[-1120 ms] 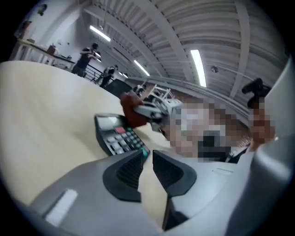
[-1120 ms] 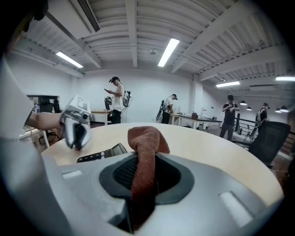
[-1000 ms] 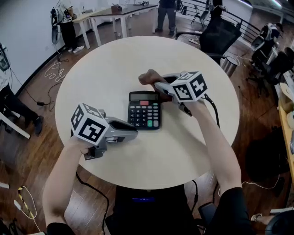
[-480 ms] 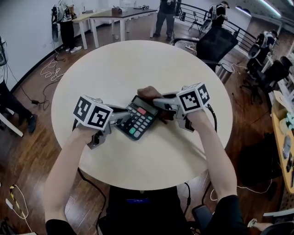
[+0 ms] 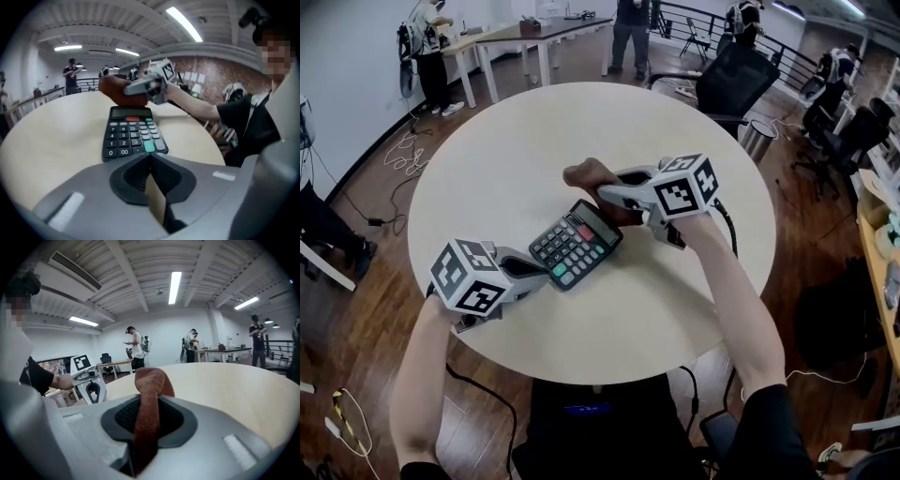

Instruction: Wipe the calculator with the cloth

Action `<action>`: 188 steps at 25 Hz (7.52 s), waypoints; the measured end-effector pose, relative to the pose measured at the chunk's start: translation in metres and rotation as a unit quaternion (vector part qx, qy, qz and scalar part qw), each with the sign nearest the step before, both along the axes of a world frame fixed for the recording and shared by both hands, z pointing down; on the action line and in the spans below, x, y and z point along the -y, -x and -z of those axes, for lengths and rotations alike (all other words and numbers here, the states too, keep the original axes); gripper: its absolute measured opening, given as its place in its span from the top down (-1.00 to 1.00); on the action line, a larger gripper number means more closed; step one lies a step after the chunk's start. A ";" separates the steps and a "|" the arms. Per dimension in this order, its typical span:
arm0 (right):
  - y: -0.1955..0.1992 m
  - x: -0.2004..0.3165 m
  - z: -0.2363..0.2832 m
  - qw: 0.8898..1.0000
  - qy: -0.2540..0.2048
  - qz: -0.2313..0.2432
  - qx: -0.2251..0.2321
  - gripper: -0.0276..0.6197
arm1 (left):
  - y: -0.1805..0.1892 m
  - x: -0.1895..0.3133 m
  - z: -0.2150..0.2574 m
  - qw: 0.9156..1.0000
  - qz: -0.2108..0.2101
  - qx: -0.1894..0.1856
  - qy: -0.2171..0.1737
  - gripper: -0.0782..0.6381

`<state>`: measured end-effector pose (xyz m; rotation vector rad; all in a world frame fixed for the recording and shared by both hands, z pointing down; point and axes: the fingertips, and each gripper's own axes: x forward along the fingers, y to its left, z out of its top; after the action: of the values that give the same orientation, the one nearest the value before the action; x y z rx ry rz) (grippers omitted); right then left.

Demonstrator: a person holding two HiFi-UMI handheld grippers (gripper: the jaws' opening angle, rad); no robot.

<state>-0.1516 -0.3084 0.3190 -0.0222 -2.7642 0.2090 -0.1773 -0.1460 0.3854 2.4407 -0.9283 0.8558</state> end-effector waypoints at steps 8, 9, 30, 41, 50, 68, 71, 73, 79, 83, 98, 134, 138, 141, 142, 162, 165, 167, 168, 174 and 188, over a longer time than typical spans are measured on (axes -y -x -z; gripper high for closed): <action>0.002 -0.011 -0.007 0.995 0.066 0.071 -0.037 0.68 | -0.011 0.015 0.001 1.000 -0.007 0.017 0.001 0.78; -0.011 -0.015 -0.006 0.994 0.071 0.072 -0.039 0.68 | -0.009 0.018 0.002 1.000 -0.004 0.018 -0.002 0.78; 0.001 -0.001 -0.014 0.995 0.077 0.056 -0.032 0.68 | 0.001 0.021 0.002 0.999 0.014 0.021 -0.026 0.77; -0.092 -0.099 -0.017 0.991 0.105 0.087 0.010 0.68 | 0.017 0.031 0.007 0.995 0.087 0.002 -0.046 0.75; -0.042 -0.010 -0.026 0.983 0.143 -0.110 0.018 0.68 | 0.047 0.064 0.027 0.926 0.242 -0.283 0.055 0.76; -0.091 -0.115 0.000 0.986 0.150 -0.026 0.068 0.68 | 0.046 0.092 0.076 0.964 0.205 -0.131 -0.104 0.54; -0.112 -0.092 0.019 0.981 0.147 -0.059 0.112 0.68 | -0.026 0.035 0.085 0.972 0.095 0.090 -0.197 0.24; -0.113 -0.091 0.028 0.979 0.138 -0.064 0.132 0.68 | -0.063 0.006 0.069 0.944 0.059 0.217 -0.243 0.09; -0.110 -0.097 0.038 0.981 0.118 -0.063 0.142 0.68 | -0.060 0.012 0.028 0.844 0.065 0.449 -0.285 0.10; -0.112 -0.095 0.038 0.978 0.125 -0.072 0.148 0.68 | -0.051 0.021 0.013 0.832 0.058 0.488 -0.258 0.39; -0.117 -0.122 0.078 0.953 0.160 -0.052 0.253 0.68 | -0.054 -0.032 0.128 0.860 0.050 0.176 -0.476 0.58; -0.114 -0.097 0.040 0.977 0.065 -0.119 0.164 0.68 | -0.057 -0.089 0.170 0.820 0.015 -0.340 -0.460 0.60; -0.116 -0.125 0.088 0.966 0.051 -0.091 0.235 0.68 | -0.034 -0.089 0.173 0.806 0.031 -0.398 -0.437 0.60; -0.106 -0.175 0.122 0.958 0.024 -0.016 0.286 0.68 | -0.036 -0.093 0.169 0.798 0.025 -0.431 -0.420 0.60; -0.102 -0.182 0.123 0.958 0.018 -0.004 0.285 0.68 | -0.039 -0.095 0.167 0.794 0.023 -0.444 -0.413 0.60; -0.077 -0.157 0.099 0.961 -0.010 -0.143 0.238 0.68 | 0.023 -0.046 0.142 0.581 0.189 -0.744 -0.269 0.59; -0.049 -0.182 0.101 0.967 -0.067 -0.122 0.214 0.68 | 0.010 -0.047 0.144 0.582 0.183 -0.743 -0.277 0.59; -0.045 -0.177 0.094 0.967 -0.089 -0.135 0.197 0.68 | 0.005 -0.049 0.145 0.581 0.176 -0.745 -0.276 0.59; -0.048 -0.170 0.091 0.965 -0.089 -0.149 0.194 0.68 | 0.005 -0.050 0.146 0.581 0.174 -0.746 -0.275 0.59; -0.081 -0.100 0.069 0.953 -0.052 -0.241 0.174 0.68 | 0.010 -0.046 0.143 0.587 0.185 -0.739 -0.275 0.58; -0.056 -0.145 0.116 0.955 -0.117 -0.176 0.209 0.68 | -0.007 -0.049 0.152 0.595 0.171 -0.735 -0.276 0.59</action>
<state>-0.0953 -0.1630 0.2028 0.5508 -3.1766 -0.0444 -0.1699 -0.0974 0.2331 2.1012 -0.8132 -1.6575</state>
